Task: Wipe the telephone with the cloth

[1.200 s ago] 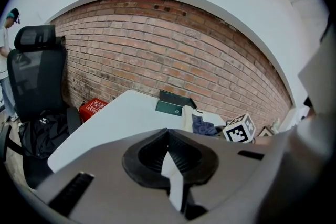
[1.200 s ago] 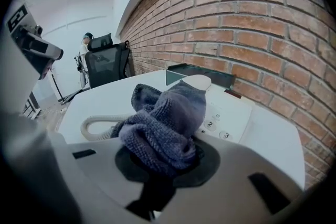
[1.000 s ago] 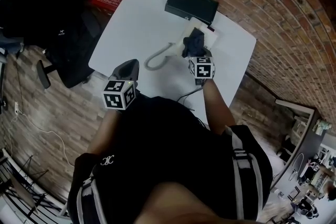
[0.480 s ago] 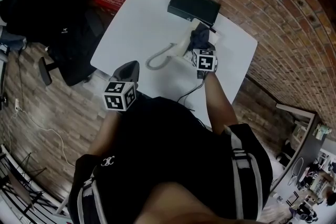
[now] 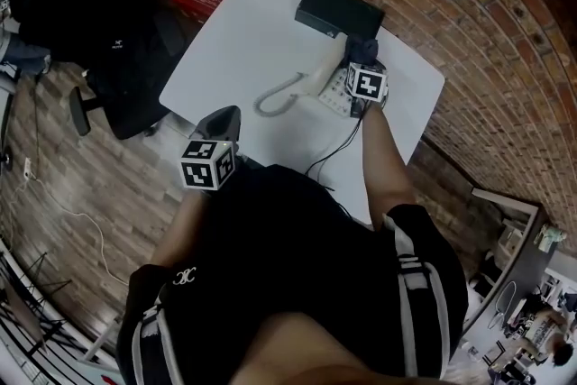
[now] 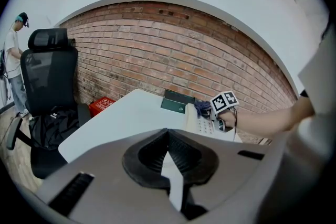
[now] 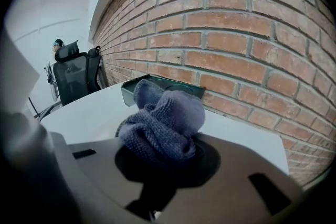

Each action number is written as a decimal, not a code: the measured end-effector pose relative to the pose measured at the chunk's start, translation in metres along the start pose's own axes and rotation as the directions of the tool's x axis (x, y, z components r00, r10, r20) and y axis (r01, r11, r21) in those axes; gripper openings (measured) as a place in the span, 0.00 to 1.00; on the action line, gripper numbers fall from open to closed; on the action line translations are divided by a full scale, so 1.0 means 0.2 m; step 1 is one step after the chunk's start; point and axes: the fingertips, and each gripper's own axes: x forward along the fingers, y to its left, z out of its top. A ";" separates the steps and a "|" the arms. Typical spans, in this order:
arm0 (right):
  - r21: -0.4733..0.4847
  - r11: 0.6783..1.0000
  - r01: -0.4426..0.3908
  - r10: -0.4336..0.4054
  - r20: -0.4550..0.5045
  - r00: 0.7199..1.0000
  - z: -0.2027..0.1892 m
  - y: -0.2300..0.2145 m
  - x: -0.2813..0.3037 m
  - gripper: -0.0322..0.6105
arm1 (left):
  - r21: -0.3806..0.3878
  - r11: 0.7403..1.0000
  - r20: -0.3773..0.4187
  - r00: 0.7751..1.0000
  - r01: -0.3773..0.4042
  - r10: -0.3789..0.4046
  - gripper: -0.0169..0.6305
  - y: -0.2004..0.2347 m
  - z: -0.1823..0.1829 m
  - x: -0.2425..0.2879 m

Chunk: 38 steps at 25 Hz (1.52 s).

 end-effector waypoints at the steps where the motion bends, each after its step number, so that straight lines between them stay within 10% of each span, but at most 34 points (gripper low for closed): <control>1: 0.009 1.000 0.011 -0.011 -0.003 1.000 0.01 -0.01 -0.02 0.12 | -0.001 1.000 0.001 1.000 -0.003 0.003 0.01 0.00 0.00 -0.01; 24: 0.145 0.989 -0.012 0.016 -0.023 1.000 -0.32 0.02 -0.25 0.12 | 0.029 0.996 -0.020 0.996 0.088 -0.088 0.01 -0.14 -0.03 0.06; 38: 0.045 0.996 -0.071 0.071 0.004 0.997 -0.48 0.20 -0.33 0.12 | 0.010 0.998 -0.041 0.997 0.063 -0.062 0.01 -0.13 -0.13 0.03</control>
